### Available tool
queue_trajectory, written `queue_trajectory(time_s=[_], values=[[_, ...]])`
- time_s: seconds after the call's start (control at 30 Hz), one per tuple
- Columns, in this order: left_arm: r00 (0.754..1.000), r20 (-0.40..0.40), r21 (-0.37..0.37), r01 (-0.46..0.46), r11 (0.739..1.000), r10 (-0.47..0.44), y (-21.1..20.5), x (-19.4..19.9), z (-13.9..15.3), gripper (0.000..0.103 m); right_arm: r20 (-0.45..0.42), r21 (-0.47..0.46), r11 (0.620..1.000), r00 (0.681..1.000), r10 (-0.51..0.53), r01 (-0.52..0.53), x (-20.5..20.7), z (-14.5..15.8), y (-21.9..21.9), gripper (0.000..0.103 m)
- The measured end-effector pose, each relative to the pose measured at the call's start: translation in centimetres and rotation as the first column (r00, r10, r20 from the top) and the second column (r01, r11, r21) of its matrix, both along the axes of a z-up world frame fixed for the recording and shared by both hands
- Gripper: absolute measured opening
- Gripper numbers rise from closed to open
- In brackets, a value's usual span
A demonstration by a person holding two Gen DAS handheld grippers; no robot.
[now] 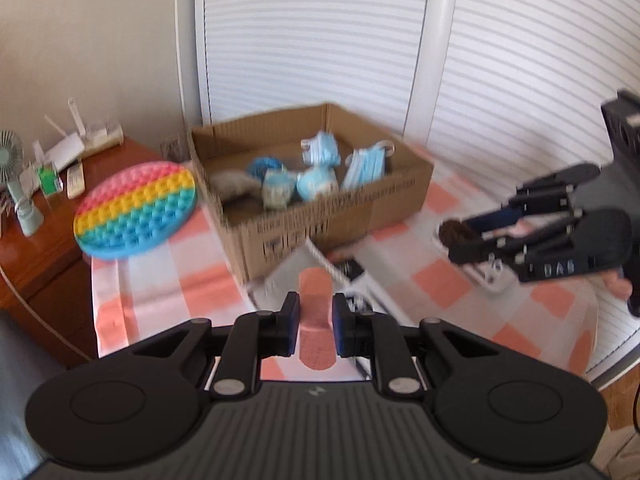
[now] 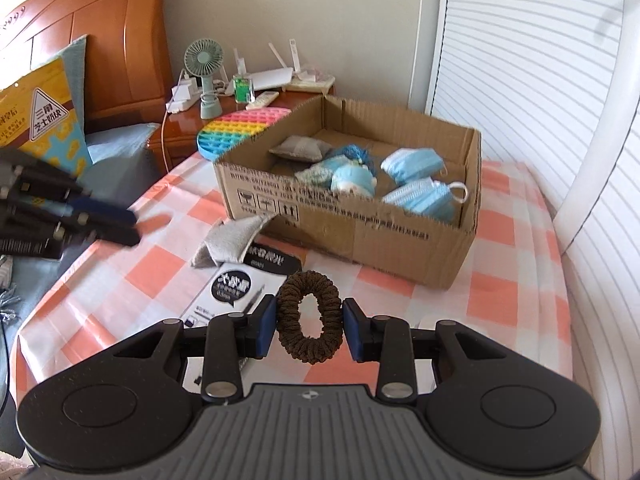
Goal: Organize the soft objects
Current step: 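Carry the pink strip into the box and release while the right gripper carries the hair tie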
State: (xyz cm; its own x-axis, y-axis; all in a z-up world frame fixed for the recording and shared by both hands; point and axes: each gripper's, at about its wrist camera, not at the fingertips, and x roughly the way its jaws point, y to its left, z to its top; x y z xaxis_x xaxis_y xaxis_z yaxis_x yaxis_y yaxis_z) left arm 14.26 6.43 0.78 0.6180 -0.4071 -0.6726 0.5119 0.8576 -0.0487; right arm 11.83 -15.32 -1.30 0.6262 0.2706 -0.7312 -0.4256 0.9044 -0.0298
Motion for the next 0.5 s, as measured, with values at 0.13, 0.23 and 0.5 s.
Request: queue_trajectory(time_s=[0.13, 0.23, 0.5], values=[[0.998, 0.059, 0.011, 0.004, 1.0, -0.005, -1.5, 3.2, 1.9, 0.015, 0.021, 0.015, 1.0, 1.0, 0.004, -0.005, 0.5, 0.9, 0.0, 0.04], [0.997, 0.08, 0.007, 0.006, 1.0, -0.007, -2.6, 6.0, 2.9, 0.015, 0.034, 0.018, 1.0, 0.999, 0.004, -0.004, 1.0, 1.4, 0.0, 0.04], [0.99, 0.114, 0.006, -0.086, 0.996, 0.084, -4.0, 11.5, 2.4, 0.068, 0.057, 0.006, 1.0, 0.998, 0.01, -0.01, 2.1, 2.3, 0.2, 0.04]])
